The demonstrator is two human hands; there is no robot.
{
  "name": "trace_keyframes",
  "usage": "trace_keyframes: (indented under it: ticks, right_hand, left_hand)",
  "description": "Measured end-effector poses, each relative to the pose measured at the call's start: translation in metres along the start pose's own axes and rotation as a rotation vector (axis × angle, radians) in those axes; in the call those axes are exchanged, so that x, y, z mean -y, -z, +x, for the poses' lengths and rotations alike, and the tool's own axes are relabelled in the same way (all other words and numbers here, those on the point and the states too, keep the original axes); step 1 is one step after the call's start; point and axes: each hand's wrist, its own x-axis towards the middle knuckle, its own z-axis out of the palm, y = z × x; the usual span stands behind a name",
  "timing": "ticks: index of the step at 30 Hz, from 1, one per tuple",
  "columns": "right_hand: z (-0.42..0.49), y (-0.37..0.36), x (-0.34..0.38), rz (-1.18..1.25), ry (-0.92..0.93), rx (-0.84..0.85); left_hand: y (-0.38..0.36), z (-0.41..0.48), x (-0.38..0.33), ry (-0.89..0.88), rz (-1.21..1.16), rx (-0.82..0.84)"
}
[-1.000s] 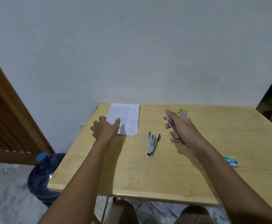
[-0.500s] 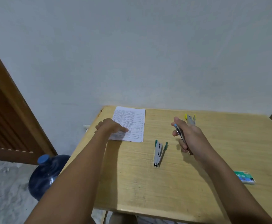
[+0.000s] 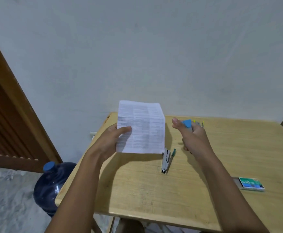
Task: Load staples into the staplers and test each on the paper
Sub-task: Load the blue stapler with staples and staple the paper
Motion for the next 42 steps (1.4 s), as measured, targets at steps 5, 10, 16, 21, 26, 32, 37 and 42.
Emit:
trace_keyframes:
  ticks: [5,10,16,21,26,32,37,42]
  right_hand:
    - [0.0,-0.016,0.009,0.131,-0.044,0.02]
    - [-0.009,-0.021,0.005,0.315,-0.058,-0.065]
    - [-0.031,-0.028,0.01,0.546,0.045,-0.155]
    - [-0.05,-0.041,0.01,0.533,0.063,-0.152]
    - [-0.067,-0.043,0.007,0.434,-0.047,-0.044]
    - [-0.072,-0.035,-0.005,0.168,0.074,-0.15]
    - [-0.073,-0.024,0.002,0.333,-0.016,-0.07]
    - [-0.07,-0.023,0.001,0.401,-0.055,-0.079]
  left_hand:
    - [-0.012,-0.019,-0.006,-0.039,0.118,0.065]
    - [-0.016,-0.019,-0.011,-0.211,0.317,-0.117]
    - [-0.056,-0.03,0.007,-0.221,0.252,-0.697]
    - [-0.087,-0.048,0.019,-0.061,-0.256,-0.403]
    - [-0.1,-0.056,0.007,-0.025,-0.434,-0.158]
    - [-0.093,-0.053,0.0,-0.074,-0.404,-0.264]
    - [-0.09,-0.059,-0.001,-0.128,-0.368,-0.14]
    - [-0.089,-0.06,0.004,-0.083,-0.334,-0.033]
